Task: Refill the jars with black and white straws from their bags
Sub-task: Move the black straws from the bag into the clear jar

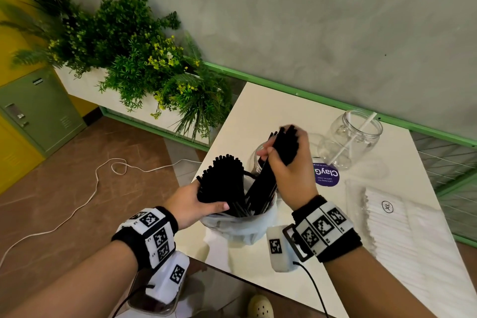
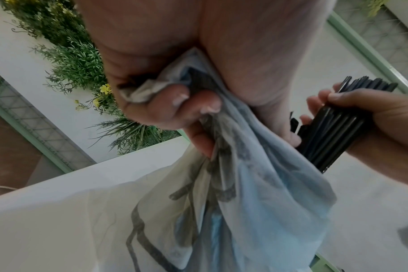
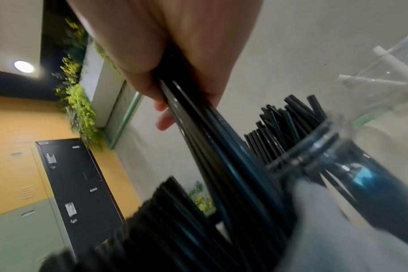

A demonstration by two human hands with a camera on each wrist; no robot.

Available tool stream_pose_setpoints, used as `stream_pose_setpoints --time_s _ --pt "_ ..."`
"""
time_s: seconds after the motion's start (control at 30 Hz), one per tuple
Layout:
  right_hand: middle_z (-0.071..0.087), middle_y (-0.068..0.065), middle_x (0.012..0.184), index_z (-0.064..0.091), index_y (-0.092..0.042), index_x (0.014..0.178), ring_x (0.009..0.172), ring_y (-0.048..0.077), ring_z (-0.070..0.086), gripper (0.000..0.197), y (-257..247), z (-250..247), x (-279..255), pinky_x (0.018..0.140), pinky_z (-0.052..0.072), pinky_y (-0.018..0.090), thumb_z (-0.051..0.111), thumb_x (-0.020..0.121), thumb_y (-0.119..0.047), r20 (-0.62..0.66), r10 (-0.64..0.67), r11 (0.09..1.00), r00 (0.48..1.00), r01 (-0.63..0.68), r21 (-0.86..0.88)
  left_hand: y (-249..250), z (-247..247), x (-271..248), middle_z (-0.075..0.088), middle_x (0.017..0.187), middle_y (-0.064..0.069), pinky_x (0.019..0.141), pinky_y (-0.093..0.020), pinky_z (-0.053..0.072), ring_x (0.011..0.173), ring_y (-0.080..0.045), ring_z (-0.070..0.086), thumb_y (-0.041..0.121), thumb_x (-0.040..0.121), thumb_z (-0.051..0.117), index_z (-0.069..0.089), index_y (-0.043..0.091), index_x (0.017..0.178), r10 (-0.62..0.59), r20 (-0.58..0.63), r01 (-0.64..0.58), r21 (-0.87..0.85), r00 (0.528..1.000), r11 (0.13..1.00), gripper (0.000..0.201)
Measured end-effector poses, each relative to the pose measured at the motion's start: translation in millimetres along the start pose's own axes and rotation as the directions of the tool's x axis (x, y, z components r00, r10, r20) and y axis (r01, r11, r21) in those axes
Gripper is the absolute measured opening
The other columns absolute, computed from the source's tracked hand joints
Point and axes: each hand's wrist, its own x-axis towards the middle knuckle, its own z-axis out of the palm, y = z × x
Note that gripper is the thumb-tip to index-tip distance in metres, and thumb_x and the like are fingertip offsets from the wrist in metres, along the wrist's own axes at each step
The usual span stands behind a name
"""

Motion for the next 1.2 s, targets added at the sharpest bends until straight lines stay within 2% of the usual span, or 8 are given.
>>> stream_pose_setpoints --time_s 0.17,0.3,0.47,0.63,0.8,1.03,1.1,1.2 --pt "0.056 0.01 0.095 0.032 -0.033 0.129 0.083 0.031 0.068 0.066 -34.4 -10.9 21.0 0.08 0.055 0.049 0.042 0.087 0.017 -0.112 -0.117 0.989 0.987 0.127 0.082 0.6 -1.4 -0.1 0.06 0.104 0.01 0.074 -0.017 0.045 0.101 -0.01 0.057 0.098 0.026 0.047 0.052 0.019 0.124 -0.003 0.019 0.003 -0.006 1.0 1.0 0.126" --pt "0.053 0.009 0.095 0.036 -0.025 0.123 0.084 0.027 0.067 0.057 -53.1 -22.1 35.3 0.082 0.055 0.054 0.04 0.088 0.019 -0.138 -0.117 0.981 0.983 0.136 0.139 4.2 -2.4 -0.7 0.058 0.102 0.011 0.067 -0.009 0.04 0.097 -0.008 0.055 0.099 0.024 0.046 0.051 0.02 0.121 -0.005 0.028 0.005 0.006 1.0 1.0 0.125" --pt "0.051 0.007 0.092 0.033 -0.025 0.116 0.085 0.027 0.065 0.053 -69.5 -37.5 48.0 0.082 0.055 0.052 0.039 0.086 0.019 -0.22 -0.201 0.968 0.955 0.227 0.105 5.4 -3.5 -1.2 0.058 0.103 0.01 0.076 -0.021 0.044 0.102 -0.011 0.056 0.098 0.027 0.049 0.051 0.023 0.116 -0.01 0.026 0.01 -0.003 1.0 1.0 0.116" --pt "0.047 0.006 0.094 0.03 -0.022 0.114 0.081 0.027 0.06 0.053 -60.6 -39.4 55.2 0.083 0.053 0.052 0.036 0.082 0.018 -0.347 -0.36 0.926 0.866 0.378 -0.017 4.9 -2.3 -1.1 0.058 0.107 0.007 0.083 -0.025 0.045 0.109 -0.015 0.056 0.08 0.046 0.061 0.051 0.017 0.124 -0.05 0.003 0.05 -0.009 0.999 0.999 0.101" --pt "0.046 0.011 0.094 0.031 -0.027 0.113 0.083 0.029 0.059 0.053 -25.1 -28.9 54.2 0.088 0.051 0.044 0.037 0.083 0.016 -0.372 -0.331 0.943 0.867 0.321 -0.09 6.3 -4.0 -0.1 0.059 0.106 0.008 0.081 -0.024 0.045 0.104 -0.012 0.057 0.096 0.024 0.051 0.052 0.02 0.121 -0.049 0.033 0.048 0.011 0.998 0.999 0.123" --pt "0.053 -0.005 0.098 0.034 -0.035 0.11 0.096 0.014 0.062 0.047 34.4 -20.5 29.7 0.09 0.045 0.024 0.048 0.091 0.005 -0.256 -0.236 0.958 0.938 0.18 -0.222 3.7 -3.3 -1.1 0.062 0.106 0.009 0.085 -0.025 0.048 0.104 -0.011 0.058 0.081 0.042 0.066 0.054 0.023 0.118 -0.045 0.045 0.045 -0.001 0.998 0.999 0.097" --pt "0.057 0.002 0.107 0.041 -0.034 0.113 0.102 0.014 0.057 0.039 51.4 -21.2 26.5 0.092 0.045 0.028 0.055 0.092 -0.005 -0.164 -0.193 0.929 0.967 0.126 -0.347 4.2 -2.8 -1.1 0.062 0.106 0.009 0.083 -0.024 0.047 0.103 -0.011 0.058 0.077 0.046 0.066 0.055 0.022 0.119 -0.046 0.048 0.047 -0.003 0.998 0.999 0.093" --pt "0.058 0.006 0.11 0.052 -0.012 0.113 0.111 0.021 0.045 0.028 74.2 -30.0 28.3 0.098 0.042 0.05 0.065 0.088 -0.017 -0.017 -0.228 0.779 0.973 0.172 -0.603 5.9 -3.2 -0.8 0.061 0.104 0.011 0.074 -0.016 0.045 0.099 -0.008 0.057 0.08 0.041 0.055 0.053 0.022 0.121 -0.034 0.054 0.034 0.004 0.998 0.999 0.099"
